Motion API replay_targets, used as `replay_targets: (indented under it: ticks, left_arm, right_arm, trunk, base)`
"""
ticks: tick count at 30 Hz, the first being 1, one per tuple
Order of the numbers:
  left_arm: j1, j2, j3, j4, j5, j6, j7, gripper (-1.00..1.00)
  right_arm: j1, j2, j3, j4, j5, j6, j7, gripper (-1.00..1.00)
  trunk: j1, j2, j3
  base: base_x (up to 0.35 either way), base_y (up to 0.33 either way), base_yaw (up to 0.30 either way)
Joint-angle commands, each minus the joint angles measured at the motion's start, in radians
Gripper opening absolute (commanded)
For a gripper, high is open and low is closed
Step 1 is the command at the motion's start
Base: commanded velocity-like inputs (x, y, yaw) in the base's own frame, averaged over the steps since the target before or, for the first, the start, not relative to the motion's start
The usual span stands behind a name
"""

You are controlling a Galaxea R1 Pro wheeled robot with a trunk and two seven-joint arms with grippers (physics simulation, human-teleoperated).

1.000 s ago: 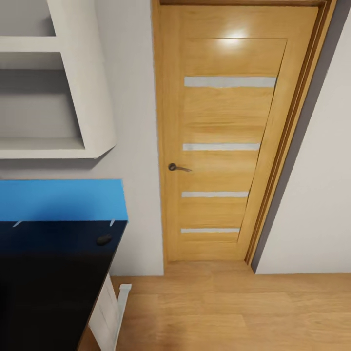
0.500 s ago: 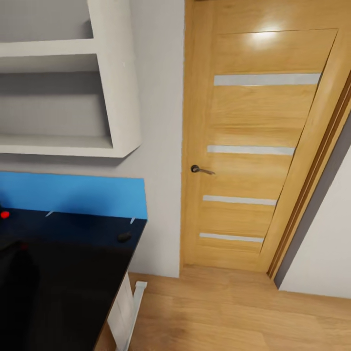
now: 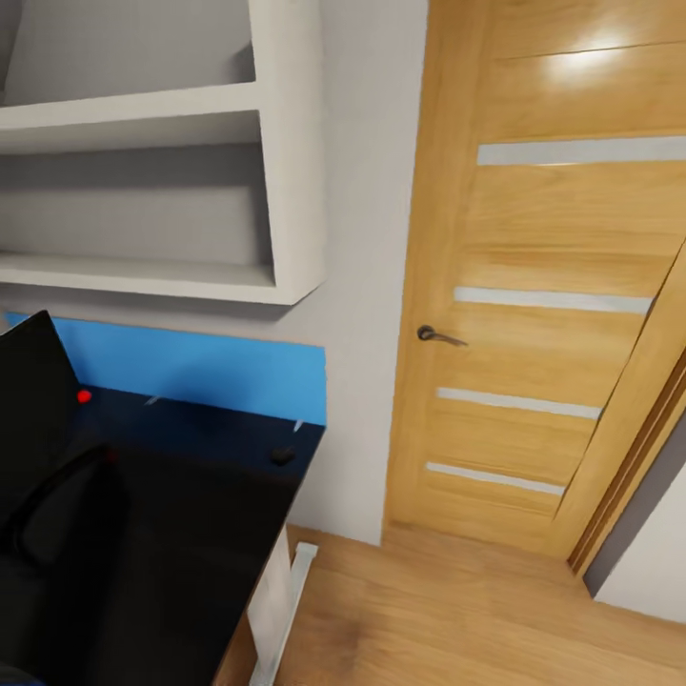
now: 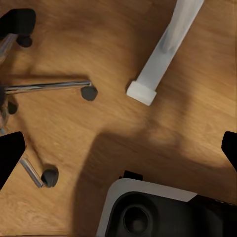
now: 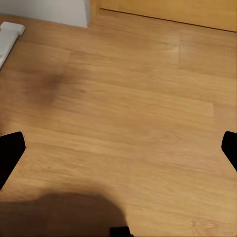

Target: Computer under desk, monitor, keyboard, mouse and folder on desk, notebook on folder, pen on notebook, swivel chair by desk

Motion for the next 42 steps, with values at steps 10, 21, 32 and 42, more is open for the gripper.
replay_targets:
  ticks: [10, 21, 32, 42]
  left_arm:
    - [0.0, -0.001, 0.001, -0.001, 0.002, -0.002, 0.0, 1.0]
    - [0.0, -0.001, 0.001, -0.001, 0.002, -0.002, 0.0, 1.0]
    - [0.0, -0.001, 0.001, -0.001, 0.002, -0.002, 0.0, 1.0]
    - [0.0, -0.001, 0.001, -0.001, 0.002, -0.002, 0.0, 1.0]
  right_arm:
    - [-0.001, 0.0, 0.001, 0.0, 0.003, -0.002, -0.005, 1.0]
    - [-0.001, 0.0, 0.001, -0.001, 0.003, -0.004, -0.005, 1.0]
    - [-0.001, 0.0, 0.002, -0.002, 0.003, -0.004, -0.004, 1.0]
    - [-0.001, 0.0, 0.007, -0.002, 0.003, -0.003, -0.004, 1.0]
  trunk:
    - [0.0, -0.001, -0.001]
    - [0.0, -0.001, -0.001]
    - [0.0, -0.001, -0.001]
    - [0.0, -0.001, -0.002]
  base:
    - [-0.018, 0.0, 0.286]
    - [-0.25, 0.0, 0.286]
    - [-0.162, 0.0, 0.286]
    - [-0.054, 0.0, 0.286]
